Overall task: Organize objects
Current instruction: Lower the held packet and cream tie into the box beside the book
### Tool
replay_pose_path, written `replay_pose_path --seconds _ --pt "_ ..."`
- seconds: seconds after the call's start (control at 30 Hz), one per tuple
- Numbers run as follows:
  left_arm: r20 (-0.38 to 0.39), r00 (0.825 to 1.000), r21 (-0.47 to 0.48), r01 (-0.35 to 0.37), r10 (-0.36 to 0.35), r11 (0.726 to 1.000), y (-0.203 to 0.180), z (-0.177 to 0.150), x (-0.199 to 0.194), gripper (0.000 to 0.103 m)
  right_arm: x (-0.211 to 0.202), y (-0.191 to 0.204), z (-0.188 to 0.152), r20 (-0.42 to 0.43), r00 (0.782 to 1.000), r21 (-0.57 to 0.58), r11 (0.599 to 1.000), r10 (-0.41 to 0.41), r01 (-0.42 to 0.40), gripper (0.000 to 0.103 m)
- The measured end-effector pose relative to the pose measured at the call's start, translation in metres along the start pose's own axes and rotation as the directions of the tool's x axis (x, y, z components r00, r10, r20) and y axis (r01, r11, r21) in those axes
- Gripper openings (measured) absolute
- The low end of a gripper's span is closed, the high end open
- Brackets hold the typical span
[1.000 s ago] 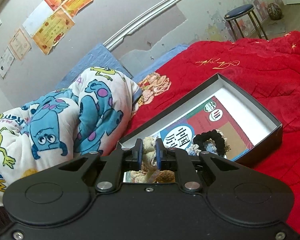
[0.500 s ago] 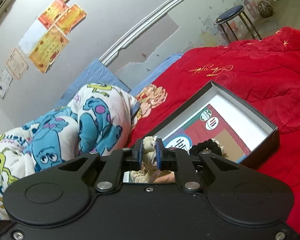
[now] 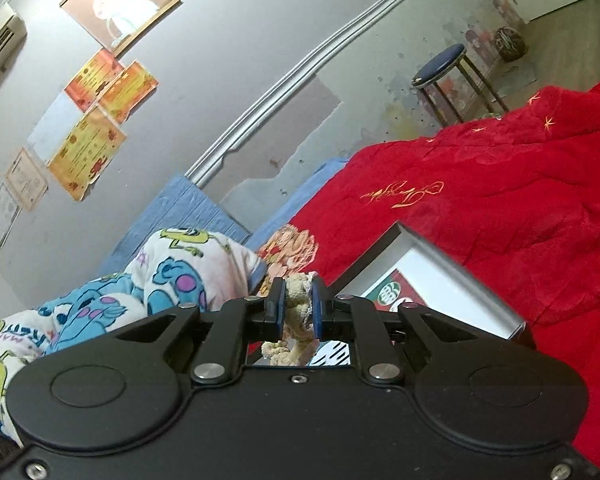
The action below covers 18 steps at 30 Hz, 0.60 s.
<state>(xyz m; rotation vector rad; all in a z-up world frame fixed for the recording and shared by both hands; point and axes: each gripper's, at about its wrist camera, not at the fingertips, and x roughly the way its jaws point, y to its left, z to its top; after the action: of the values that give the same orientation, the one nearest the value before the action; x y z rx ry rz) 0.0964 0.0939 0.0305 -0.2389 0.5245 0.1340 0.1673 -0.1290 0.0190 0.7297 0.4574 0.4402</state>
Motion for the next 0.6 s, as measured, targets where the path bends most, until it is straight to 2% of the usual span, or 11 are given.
replay_pose_path --seconds 0.07,0.17,0.37,0.5,0.6 --pt "-0.006 1.0 -0.007 0.008 -0.008 1.0 -0.005 0.007 0.018 0.035 0.008 -0.004 0.003 0.01 1.0 -0.003 1.0 -0.007 0.007 0.014" --pt "-0.031 0.999 0.054 -0.033 0.035 0.998 -0.015 0.011 0.043 0.035 0.024 -0.01 0.007 0.018 1.0 0.001 1.0 -0.018 0.018 0.014" --pt "-0.065 0.998 0.1 0.002 0.005 0.995 -0.026 0.012 0.083 0.035 0.064 -0.024 -0.001 0.002 0.998 -0.02 0.998 -0.064 0.064 0.014" --pt "-0.096 0.995 0.063 0.044 -0.038 0.997 -0.025 0.006 0.095 0.036 0.078 -0.032 -0.011 -0.012 0.993 -0.043 0.993 -0.114 0.114 0.014" --pt "-0.122 0.992 0.065 0.042 -0.034 0.997 -0.026 -0.002 0.101 0.036 0.08 -0.03 -0.015 -0.012 0.993 -0.06 0.991 -0.121 0.12 0.014"
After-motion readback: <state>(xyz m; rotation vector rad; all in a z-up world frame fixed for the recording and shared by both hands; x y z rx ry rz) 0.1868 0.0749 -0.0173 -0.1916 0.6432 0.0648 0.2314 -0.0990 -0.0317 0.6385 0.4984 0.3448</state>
